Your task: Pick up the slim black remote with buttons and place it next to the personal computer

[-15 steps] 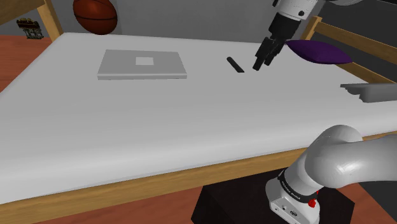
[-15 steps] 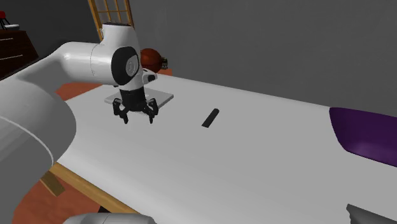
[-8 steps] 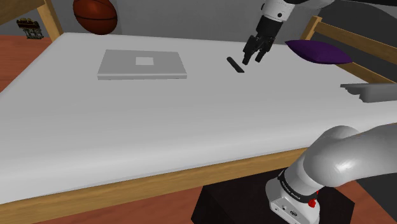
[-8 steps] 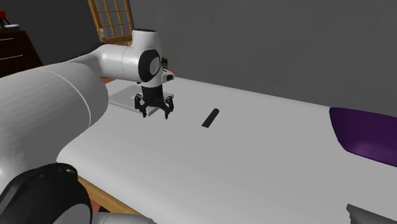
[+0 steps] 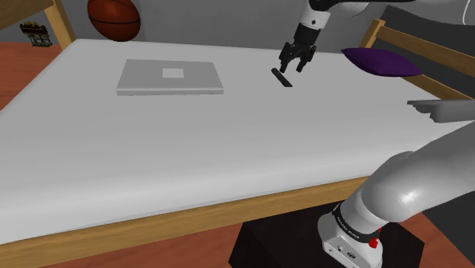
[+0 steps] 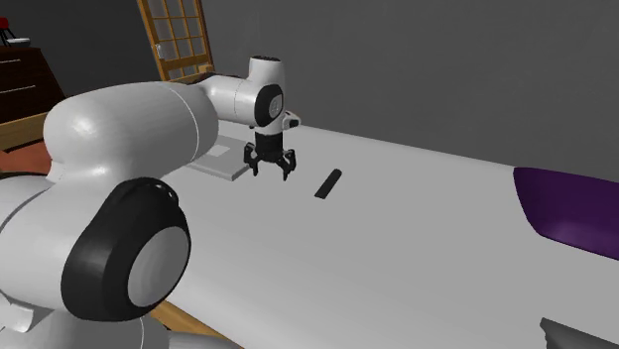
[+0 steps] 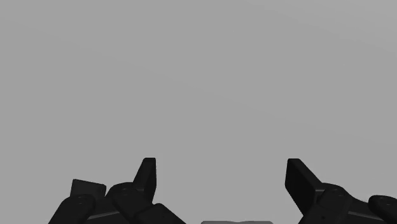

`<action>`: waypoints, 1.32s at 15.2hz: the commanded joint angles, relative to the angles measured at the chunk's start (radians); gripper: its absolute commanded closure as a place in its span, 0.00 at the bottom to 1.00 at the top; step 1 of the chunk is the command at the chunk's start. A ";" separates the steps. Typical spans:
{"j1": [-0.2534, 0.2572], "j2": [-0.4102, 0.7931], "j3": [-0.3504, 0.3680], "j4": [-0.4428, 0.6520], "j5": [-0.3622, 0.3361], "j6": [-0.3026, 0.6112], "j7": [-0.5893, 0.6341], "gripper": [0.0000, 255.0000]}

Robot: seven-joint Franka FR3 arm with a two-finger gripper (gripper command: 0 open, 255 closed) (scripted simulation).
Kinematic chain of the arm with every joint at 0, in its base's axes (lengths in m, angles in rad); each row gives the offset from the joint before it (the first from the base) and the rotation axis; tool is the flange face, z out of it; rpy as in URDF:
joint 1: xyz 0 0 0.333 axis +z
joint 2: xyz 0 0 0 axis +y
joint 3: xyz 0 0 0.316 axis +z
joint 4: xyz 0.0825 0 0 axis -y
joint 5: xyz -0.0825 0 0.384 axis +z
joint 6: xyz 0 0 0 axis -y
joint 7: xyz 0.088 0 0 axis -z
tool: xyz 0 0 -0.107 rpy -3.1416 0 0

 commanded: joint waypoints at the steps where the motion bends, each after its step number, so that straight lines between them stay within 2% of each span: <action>1: -0.012 0.074 -0.019 0.049 0.008 0.020 0.002 0.00; 10: -0.078 0.394 -0.092 0.323 0.078 0.032 0.012 0.00; 17: -0.163 0.660 -0.130 0.605 0.155 -0.017 0.027 0.00; 18: -0.171 0.680 -0.131 0.628 0.161 -0.023 0.029 0.00; 20: -0.169 0.680 -0.129 0.602 0.162 0.004 0.027 0.00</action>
